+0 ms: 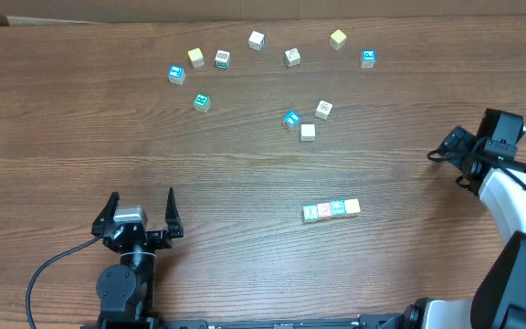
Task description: Form a horizontal line
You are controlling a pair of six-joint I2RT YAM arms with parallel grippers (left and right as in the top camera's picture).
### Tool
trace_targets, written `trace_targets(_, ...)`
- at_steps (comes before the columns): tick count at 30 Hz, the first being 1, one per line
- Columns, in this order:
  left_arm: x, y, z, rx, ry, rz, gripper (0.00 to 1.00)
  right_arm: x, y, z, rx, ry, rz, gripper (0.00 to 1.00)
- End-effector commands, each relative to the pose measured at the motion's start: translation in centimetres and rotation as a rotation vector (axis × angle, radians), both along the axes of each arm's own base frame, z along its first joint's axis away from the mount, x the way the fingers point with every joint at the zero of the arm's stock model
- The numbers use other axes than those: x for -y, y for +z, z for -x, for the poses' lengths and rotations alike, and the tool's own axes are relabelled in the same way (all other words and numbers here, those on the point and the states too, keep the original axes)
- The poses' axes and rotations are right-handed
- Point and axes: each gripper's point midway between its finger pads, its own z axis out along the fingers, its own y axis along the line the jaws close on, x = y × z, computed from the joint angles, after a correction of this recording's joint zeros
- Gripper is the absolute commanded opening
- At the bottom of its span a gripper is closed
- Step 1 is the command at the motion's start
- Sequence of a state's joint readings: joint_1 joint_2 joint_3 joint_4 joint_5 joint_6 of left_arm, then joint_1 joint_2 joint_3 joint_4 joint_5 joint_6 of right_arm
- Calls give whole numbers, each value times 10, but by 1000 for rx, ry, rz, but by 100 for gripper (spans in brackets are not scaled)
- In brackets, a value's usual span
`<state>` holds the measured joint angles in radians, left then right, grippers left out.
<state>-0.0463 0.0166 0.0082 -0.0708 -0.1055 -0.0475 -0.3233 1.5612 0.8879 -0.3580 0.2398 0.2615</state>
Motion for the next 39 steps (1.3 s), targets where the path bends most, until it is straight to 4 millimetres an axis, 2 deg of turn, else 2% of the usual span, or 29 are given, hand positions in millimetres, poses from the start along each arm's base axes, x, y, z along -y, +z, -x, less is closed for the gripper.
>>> trace_targets(1, 2, 2, 0, 10, -8, -25, 100, -7, 13, -5, 39, 18, 14, 100)
trace_targets(7, 2, 2, 0, 10, -8, -25, 100, -31, 18, -14, 54, 84, 16, 100)
trace_targets(15, 2, 2, 0, 10, -8, -25, 100, -91, 28, -30, 83, 247, 17, 100)
trace_targets(22, 2, 2, 0, 10, -8, -25, 100, -135, 41, -35, 118, 361, 17, 100)
trace_targets(29, 2, 2, 0, 10, -9, -25, 100, -146, 35, -32, 117, 396, 20, 100)
trace_targets(39, 2, 2, 0, 10, -9, -25, 99, -150, -4, -22, 270, 412, 19, 100)
